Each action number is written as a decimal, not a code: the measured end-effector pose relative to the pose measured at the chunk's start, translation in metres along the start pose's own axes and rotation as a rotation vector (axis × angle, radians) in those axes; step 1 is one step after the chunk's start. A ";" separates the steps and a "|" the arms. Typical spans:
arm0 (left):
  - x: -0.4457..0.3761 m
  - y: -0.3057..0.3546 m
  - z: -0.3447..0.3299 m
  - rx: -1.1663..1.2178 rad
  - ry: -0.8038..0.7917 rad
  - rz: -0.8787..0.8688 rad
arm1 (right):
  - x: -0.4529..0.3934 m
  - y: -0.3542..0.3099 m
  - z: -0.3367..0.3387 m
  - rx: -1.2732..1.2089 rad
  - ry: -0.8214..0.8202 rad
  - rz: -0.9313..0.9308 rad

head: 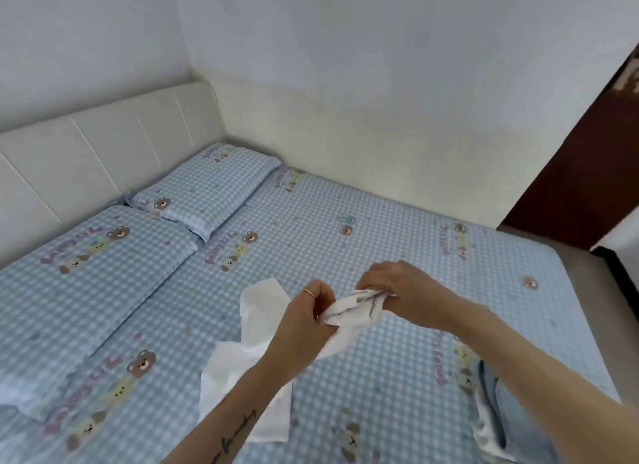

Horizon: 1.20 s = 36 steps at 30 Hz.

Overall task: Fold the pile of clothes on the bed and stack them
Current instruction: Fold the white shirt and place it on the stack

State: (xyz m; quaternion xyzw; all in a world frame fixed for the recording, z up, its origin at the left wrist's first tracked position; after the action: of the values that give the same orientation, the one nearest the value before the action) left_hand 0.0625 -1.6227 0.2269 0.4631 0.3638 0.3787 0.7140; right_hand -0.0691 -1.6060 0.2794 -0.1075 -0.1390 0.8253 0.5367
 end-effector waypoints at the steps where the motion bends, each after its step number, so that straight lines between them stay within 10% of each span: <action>1: 0.013 -0.020 -0.033 -0.031 -0.042 0.031 | 0.022 0.020 -0.025 0.007 -0.048 -0.025; 13: 0.214 -0.246 -0.352 -0.425 -0.668 0.228 | 0.296 0.153 -0.340 -0.044 -0.628 -0.244; 23: 0.293 -0.318 -0.384 -0.697 -0.859 0.142 | 0.362 0.183 -0.460 -0.146 -0.403 -0.513; 25: 0.290 -0.319 -0.357 -0.679 -0.767 0.164 | 0.367 0.191 -0.459 -0.298 -0.365 -0.732; 29: 0.265 -0.351 -0.234 -0.529 -0.245 0.472 | 0.332 0.179 -0.456 -0.288 -0.445 -0.739; 36: 0.198 -0.425 0.012 -0.582 0.354 0.885 | 0.117 0.127 -0.414 -0.340 -0.109 -0.607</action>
State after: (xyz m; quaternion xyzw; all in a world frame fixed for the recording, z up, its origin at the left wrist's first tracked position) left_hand 0.2487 -1.5744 -0.2011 0.2848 0.1295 0.7992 0.5132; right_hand -0.0895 -1.5002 -0.1561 -0.1048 -0.3285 0.5978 0.7237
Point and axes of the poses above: each hand's wrist, its own x-axis away from the middle knuckle, its own z-axis out of the back of the hand, y = z × x, the point moved 9 cm from there along -x, towards the middle knuckle, and after that the axes turned 2 degrees about z, right-handed, at the moved point
